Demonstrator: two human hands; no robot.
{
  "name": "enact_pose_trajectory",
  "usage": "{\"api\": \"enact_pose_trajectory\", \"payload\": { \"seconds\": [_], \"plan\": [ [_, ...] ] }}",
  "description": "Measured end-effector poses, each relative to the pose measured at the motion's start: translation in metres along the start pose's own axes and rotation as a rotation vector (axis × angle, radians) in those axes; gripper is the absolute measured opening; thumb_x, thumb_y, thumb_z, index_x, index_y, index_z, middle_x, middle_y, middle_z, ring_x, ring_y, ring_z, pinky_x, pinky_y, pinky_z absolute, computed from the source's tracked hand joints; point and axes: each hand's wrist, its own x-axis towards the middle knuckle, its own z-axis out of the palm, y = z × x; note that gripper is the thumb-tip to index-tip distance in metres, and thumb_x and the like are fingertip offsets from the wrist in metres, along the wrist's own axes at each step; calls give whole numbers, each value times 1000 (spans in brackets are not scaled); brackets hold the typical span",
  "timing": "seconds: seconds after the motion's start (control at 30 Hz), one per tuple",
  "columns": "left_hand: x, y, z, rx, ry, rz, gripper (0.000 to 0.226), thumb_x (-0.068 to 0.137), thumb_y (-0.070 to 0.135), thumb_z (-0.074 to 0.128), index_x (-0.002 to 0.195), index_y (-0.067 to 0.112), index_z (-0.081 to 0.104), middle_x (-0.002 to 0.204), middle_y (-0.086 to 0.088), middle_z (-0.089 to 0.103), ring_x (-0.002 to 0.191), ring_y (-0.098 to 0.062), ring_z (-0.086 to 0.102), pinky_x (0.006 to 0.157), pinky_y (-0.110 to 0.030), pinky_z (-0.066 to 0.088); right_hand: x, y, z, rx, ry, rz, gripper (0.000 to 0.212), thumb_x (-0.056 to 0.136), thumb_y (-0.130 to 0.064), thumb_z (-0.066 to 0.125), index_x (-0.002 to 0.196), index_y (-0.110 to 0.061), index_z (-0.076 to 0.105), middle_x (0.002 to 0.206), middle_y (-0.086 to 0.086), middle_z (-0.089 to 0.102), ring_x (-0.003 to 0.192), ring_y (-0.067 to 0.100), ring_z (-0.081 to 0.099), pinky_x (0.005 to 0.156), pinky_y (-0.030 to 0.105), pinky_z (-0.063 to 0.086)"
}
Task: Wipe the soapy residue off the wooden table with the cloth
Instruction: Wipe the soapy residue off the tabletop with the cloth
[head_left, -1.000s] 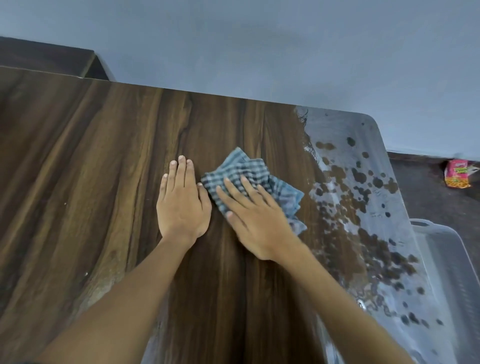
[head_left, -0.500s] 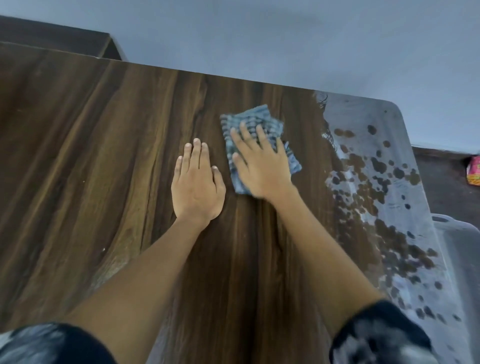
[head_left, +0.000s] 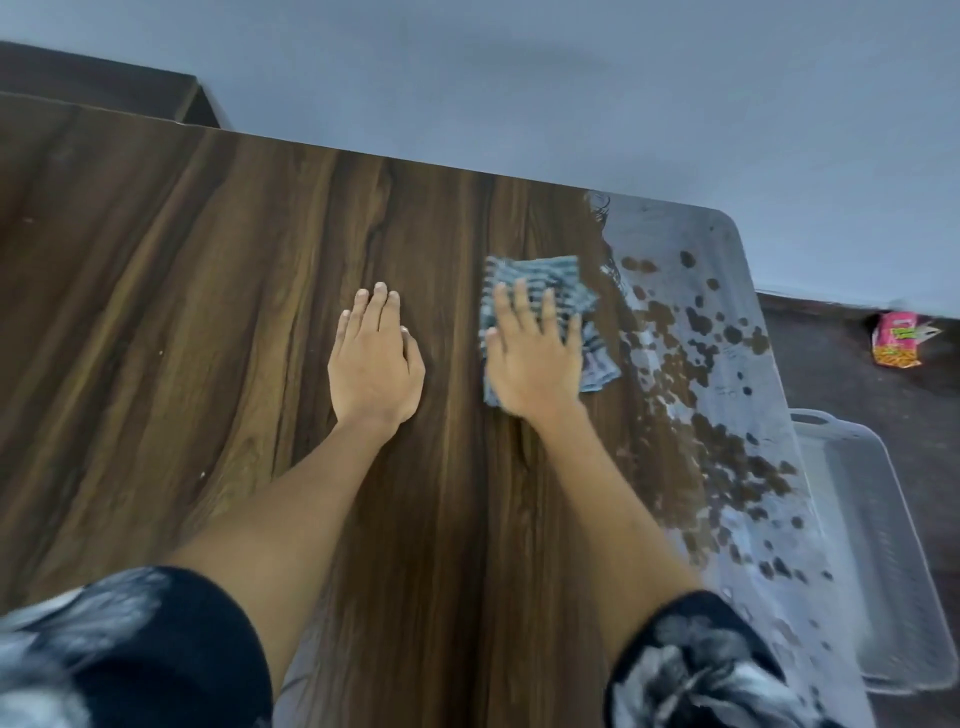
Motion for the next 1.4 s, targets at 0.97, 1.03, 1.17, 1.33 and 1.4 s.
{"api": "enact_pose_trajectory", "payload": {
  "seconds": [0.97,1.03,1.17,1.33,1.4],
  "plan": [
    [-202,-16,-44,69,-174,175,51,93,25,24,133,4,47,140,-7,47,132,-21,39,111,-32,23,-198,42,9,52,-95,36,54,98,-45,9,150,-30,11,156,-10,9,145,20,10,110,54,21],
    [-204,-16,-45,66,-167,173,51,93,25,24,133,4,46,140,-8,47,132,-21,39,112,-33,25,-173,16,9,71,-126,36,53,100,-42,12,150,-29,0,158,-8,-2,145,22,-3,112,55,9],
    [-206,-16,-45,53,-179,165,51,94,27,23,135,5,44,142,-7,44,134,-20,36,112,-32,23,-204,-29,20,124,-99,-140,54,100,-40,16,151,-24,7,158,-6,2,144,21,-6,114,53,5],
    [-205,-19,-42,39,-183,158,53,94,28,20,137,6,42,145,-5,40,137,-18,31,113,-31,21,-299,-7,37,64,-77,-254,51,100,-41,23,148,-25,24,154,-9,23,143,15,17,110,43,12],
    [-205,-19,-43,35,-184,167,53,94,27,20,137,5,43,145,-5,41,136,-18,32,112,-32,24,-296,20,34,30,-87,-188,51,100,-41,18,149,-25,19,155,-10,17,144,14,15,110,44,12]
  ]
}}
